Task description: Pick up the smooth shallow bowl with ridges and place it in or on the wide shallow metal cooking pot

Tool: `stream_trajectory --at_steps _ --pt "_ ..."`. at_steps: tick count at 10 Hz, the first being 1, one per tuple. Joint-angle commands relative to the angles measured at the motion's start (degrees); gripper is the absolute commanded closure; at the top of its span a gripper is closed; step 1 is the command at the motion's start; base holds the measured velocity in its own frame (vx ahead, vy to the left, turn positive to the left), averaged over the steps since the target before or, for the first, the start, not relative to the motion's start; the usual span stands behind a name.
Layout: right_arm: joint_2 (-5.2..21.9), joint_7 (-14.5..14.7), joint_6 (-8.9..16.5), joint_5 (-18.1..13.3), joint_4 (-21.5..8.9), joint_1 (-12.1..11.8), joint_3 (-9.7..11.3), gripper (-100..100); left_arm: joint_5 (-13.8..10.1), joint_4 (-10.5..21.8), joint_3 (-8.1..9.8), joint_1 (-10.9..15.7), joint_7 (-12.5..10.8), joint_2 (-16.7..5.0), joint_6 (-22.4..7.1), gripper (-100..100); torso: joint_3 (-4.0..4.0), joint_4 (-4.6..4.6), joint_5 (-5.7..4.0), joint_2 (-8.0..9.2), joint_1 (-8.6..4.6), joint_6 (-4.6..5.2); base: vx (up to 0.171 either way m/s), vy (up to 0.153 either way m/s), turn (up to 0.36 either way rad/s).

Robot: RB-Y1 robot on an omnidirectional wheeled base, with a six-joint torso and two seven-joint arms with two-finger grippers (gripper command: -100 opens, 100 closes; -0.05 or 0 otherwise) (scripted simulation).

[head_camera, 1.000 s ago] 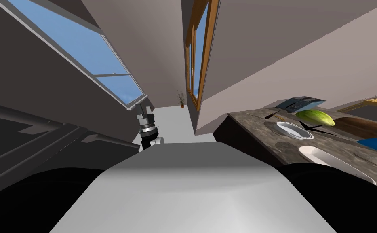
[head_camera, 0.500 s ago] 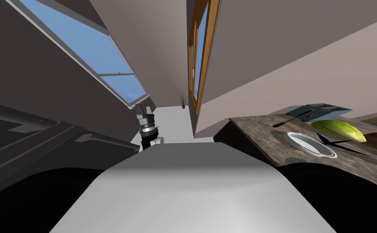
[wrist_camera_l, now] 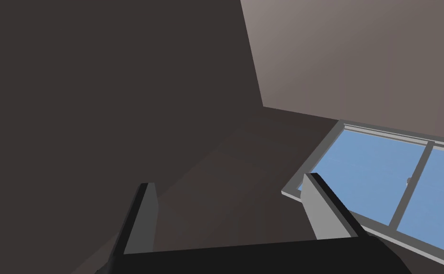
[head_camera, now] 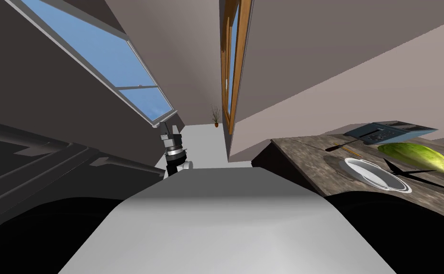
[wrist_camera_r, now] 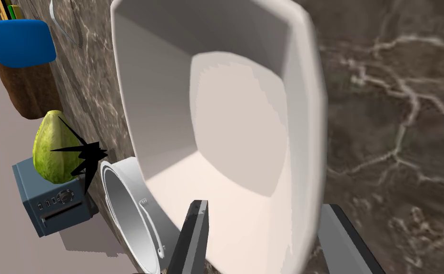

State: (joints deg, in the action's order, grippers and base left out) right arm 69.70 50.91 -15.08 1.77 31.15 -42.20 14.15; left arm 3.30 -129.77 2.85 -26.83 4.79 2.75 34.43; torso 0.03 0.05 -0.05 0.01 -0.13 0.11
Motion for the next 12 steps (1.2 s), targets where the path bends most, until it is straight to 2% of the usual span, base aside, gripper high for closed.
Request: stream_trajectory --at_steps 1,4,5,6,7,8,9,10,12 --pt "0.0 0.0 0.0 0.0 0.0 0.0 0.0 100 0.0 0.0 0.0 0.0 0.0 0.0 0.0 0 0.0 0.0 0.0 0.0 0.0 0.0 0.0 0.0 0.0" --pt "-0.03 -0.05 -0.01 0.02 0.0 0.01 -0.01 100 0.0 0.0 0.0 0.0 0.0 0.0 0.0 0 -0.02 -0.02 0.05 -0.03 0.11 -0.02 0.0 -0.002 0.0" --pt "-0.04 -0.05 -0.01 0.02 0.01 0.01 0.0 0 0.0 0.0 0.0 0.0 0.0 0.0 0.0 0 -0.02 -0.02 0.07 -0.03 0.13 -0.02 0.0 0.0 0.0" --pt "-0.05 -0.04 -0.02 0.02 0.01 0.01 0.0 100 0.0 0.0 0.0 0.0 0.0 0.0 0.0 0 -0.03 -0.02 0.09 -0.03 0.15 -0.02 0.0 0.0 0.0" --pt "-0.06 -0.04 -0.02 0.01 0.02 0.01 0.01 0 0.0 0.0 0.0 0.0 0.0 0.0 0.0 0 -0.03 -0.02 0.11 -0.03 0.17 -0.02 0.0 0.0 0.0" --pt "1.71 -0.78 -0.43 0.56 -0.98 -0.55 -0.75 100 0.0 0.0 0.0 0.0 0.0 0.0 0.0 0 -0.03 -0.02 0.12 -0.03 0.19 -0.02 0.018 0.064 -0.017" --pt "2.86 -1.61 -1.31 1.2 -1.39 -1.06 -1.23 100 0.0 0.0 0.0 0.0 0.0 0.01 0.0 0 -0.07 -0.04 0.26 -0.1 0.43 -0.04 0.045 0.115 -0.032" --pt "2.86 -1.61 -1.31 1.2 0.49 -1.14 -1.23 100 0.0 0.0 -0.01 0.0 0.0 0.01 0.0 0 -0.12 -0.06 0.35 -0.2 0.74 -0.05 0.046 0.081 -0.023" --pt "2.86 -1.61 -1.31 1.2 -1.39 -1.06 -1.23 100 0.0 0.0 -0.01 0.0 0.0 0.0 0.0 0 -0.12 -0.05 0.3 -0.2 0.52 -0.06 0.015 0.018 0.015"
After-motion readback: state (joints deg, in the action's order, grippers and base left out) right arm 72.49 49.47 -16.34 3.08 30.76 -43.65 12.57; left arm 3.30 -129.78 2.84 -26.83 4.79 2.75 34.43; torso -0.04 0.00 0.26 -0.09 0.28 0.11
